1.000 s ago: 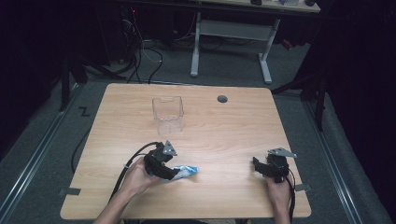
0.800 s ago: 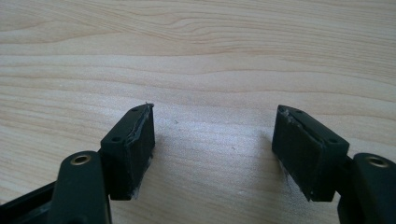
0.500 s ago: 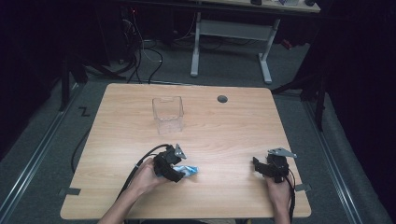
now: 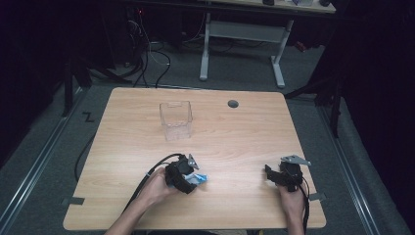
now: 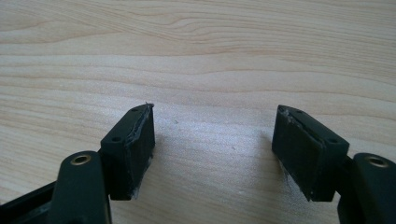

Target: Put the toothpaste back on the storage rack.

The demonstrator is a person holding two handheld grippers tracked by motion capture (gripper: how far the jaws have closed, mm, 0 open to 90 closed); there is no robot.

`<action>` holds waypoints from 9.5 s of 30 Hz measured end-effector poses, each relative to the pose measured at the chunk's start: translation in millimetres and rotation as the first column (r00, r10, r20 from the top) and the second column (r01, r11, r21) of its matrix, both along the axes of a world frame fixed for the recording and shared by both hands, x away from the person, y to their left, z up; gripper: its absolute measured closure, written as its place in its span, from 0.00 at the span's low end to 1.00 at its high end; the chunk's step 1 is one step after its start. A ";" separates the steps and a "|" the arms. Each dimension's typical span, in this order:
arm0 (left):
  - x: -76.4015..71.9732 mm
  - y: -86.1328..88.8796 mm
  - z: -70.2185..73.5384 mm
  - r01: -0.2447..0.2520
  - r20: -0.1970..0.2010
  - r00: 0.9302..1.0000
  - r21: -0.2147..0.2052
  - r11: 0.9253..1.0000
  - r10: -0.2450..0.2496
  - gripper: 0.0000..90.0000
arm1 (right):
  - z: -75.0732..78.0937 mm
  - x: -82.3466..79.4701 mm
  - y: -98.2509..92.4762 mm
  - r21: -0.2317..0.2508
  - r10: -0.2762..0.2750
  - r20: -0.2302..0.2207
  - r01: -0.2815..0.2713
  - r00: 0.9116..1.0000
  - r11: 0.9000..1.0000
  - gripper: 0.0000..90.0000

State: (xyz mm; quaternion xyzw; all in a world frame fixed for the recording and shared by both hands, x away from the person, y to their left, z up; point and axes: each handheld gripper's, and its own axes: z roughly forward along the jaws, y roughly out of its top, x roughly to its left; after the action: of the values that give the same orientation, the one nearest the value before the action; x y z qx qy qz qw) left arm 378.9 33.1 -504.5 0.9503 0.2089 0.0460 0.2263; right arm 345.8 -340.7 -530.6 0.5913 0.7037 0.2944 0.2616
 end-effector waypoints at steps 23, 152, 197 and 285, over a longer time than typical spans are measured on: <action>6.6 4.8 4.2 0.009 -0.052 0.999 -0.020 1.000 -0.010 0.70 | 0.0 0.0 0.0 0.000 0.000 0.000 0.000 1.000 1.000 0.33; 153.5 45.6 147.3 -0.248 0.166 0.885 -0.620 0.744 0.434 0.80 | 0.0 -0.2 0.4 0.002 0.002 0.001 -0.002 1.000 1.000 0.33; 185.3 41.4 108.4 -0.307 0.173 0.860 -0.576 0.757 0.480 0.79 | 0.0 -0.2 0.4 0.002 0.002 0.001 -0.002 1.000 1.000 0.33; 193.3 35.8 73.2 -0.389 0.103 0.882 -0.388 0.835 0.459 0.76 | 0.0 -0.3 0.4 0.002 0.001 0.001 -0.001 1.000 1.000 0.33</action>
State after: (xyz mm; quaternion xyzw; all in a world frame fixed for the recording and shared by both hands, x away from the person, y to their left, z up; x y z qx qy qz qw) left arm 572.2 68.9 -431.3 0.8138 0.3970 0.1478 0.3978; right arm 345.4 -340.3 -530.6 0.5909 0.7037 0.2957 0.2612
